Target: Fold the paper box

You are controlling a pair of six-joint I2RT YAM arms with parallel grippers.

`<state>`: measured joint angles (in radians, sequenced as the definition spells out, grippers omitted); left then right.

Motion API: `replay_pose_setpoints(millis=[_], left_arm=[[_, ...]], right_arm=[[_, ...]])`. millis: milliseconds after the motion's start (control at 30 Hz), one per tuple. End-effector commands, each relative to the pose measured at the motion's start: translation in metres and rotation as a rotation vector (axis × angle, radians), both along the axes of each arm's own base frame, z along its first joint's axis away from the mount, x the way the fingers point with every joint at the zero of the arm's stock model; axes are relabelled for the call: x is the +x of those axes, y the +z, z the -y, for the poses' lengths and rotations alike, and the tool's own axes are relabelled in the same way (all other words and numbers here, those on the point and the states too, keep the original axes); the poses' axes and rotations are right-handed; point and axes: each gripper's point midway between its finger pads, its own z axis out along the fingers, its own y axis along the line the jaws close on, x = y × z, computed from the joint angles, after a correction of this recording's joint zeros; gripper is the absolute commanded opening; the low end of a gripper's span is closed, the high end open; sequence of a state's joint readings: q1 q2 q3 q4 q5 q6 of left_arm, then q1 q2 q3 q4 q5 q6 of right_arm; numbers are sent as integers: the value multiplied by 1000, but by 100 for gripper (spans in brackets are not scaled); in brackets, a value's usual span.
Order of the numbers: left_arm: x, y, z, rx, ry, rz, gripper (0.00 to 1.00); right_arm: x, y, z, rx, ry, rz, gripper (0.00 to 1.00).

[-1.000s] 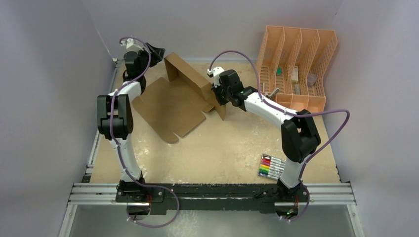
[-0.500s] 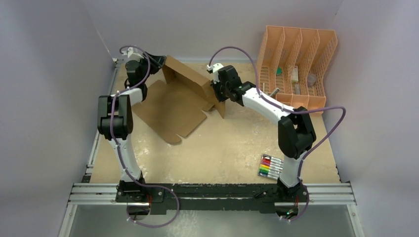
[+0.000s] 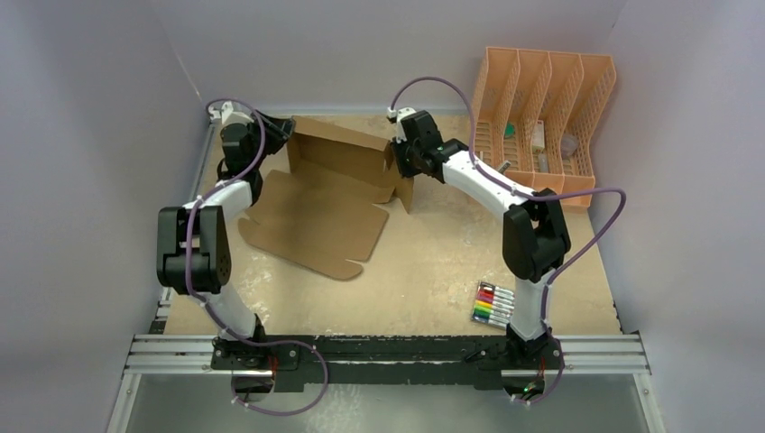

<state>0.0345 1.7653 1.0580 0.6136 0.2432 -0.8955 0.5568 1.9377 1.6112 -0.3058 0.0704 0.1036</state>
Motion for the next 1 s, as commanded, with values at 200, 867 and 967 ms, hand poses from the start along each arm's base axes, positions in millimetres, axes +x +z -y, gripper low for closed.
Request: replay_pose_setpoints(millis=[200, 867, 967], left_arm=[[-65, -34, 42, 85, -140, -209, 37], [-144, -46, 63, 163, -105, -264, 37], [-147, -54, 53, 202, -67, -289, 38]], right_arm=[[35, 41, -14, 134, -25, 97, 0], [36, 86, -43, 338, -44, 10, 0], [31, 78, -43, 334, 3, 40, 0]])
